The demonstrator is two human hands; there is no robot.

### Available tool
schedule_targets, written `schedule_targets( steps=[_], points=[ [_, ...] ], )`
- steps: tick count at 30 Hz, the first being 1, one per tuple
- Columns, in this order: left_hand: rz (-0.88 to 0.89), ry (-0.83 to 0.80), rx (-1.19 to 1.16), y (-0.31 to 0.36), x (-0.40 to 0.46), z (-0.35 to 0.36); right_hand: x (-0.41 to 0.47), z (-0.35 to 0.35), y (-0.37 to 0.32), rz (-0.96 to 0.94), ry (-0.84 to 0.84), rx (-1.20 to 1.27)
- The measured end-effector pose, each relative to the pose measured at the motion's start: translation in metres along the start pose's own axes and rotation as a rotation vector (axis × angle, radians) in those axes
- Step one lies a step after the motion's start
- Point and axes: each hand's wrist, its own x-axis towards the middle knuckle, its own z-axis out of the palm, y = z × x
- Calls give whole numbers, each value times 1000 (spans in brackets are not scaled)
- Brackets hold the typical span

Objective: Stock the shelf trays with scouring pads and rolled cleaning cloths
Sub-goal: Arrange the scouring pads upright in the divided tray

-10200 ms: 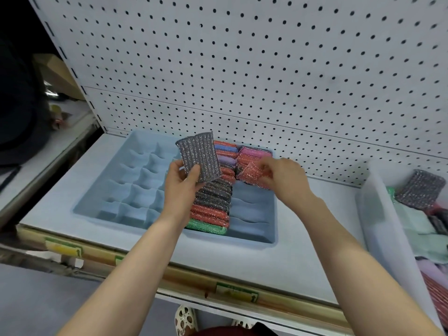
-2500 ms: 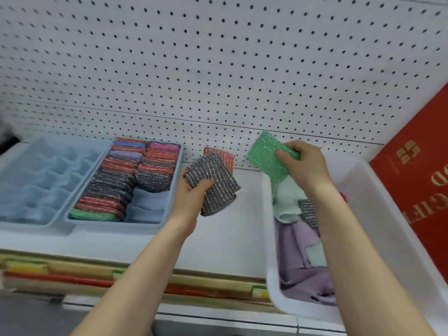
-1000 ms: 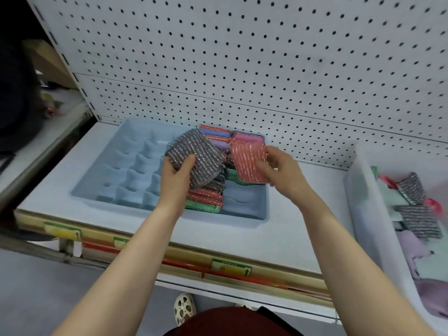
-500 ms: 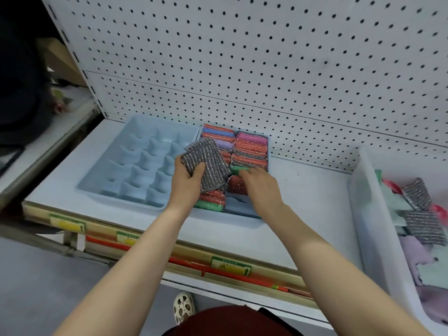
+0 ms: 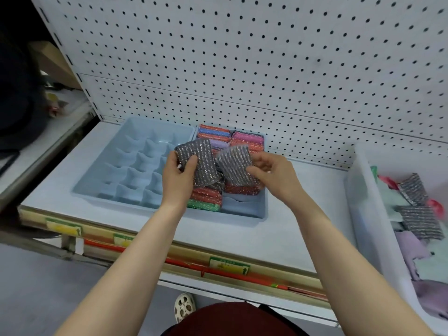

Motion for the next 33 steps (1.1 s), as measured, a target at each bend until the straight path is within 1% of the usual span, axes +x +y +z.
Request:
schedule_targets(
  steps=[1,3,5,7,9,11,14,16,17,19,21,23,25,26,28,30,33],
  points=[
    [3,22,6,0,0,-1,-2,-5,3,-50,-5,-130],
    [5,49,28,-2,1,-3,-6,-9,7,-164,-48,-490],
    [-15,52,26,-4,1,-3,-6,-5,5,-246,-69,-750],
    [-41,40,35,-5,0,-2,-1,7,4,-288,-66,-929],
    [-39,32,62,-4,-3,-1,3,23,6,-299,-104,-1072],
    [-36,25,67,-4,-4,-1,1,40,15,-314,-135,-1142],
    [-42,2,36,-6,-8,-2,-1,46,24,-313,-67,-1067],
    [-46,-15,27,-8,-11,-1,1,41,23,-278,-42,-947],
    [-49,-20,24,-9,-13,-1,0,38,19,-250,-12,-811],
    [-50,-31,-1,-9,-15,2,-4,35,6,-174,20,-433],
    [-48,-54,-21,-9,-17,7,-8,36,-8,-68,-70,-75],
    [-36,-83,-17,-8,-19,11,-12,40,-10,40,-170,152],
    [-5,-114,32,-9,-21,14,-14,40,-7,124,-160,263],
    [26,-128,85,-11,-22,14,-16,37,-5,146,-126,273],
    [125,-159,243,-16,-23,9,-20,28,3,128,-37,204],
    [247,-194,437,-25,-23,1,-27,14,10,13,43,19],
    [420,-264,725,-38,-23,-7,-34,2,19,-187,67,-366]
  ],
)
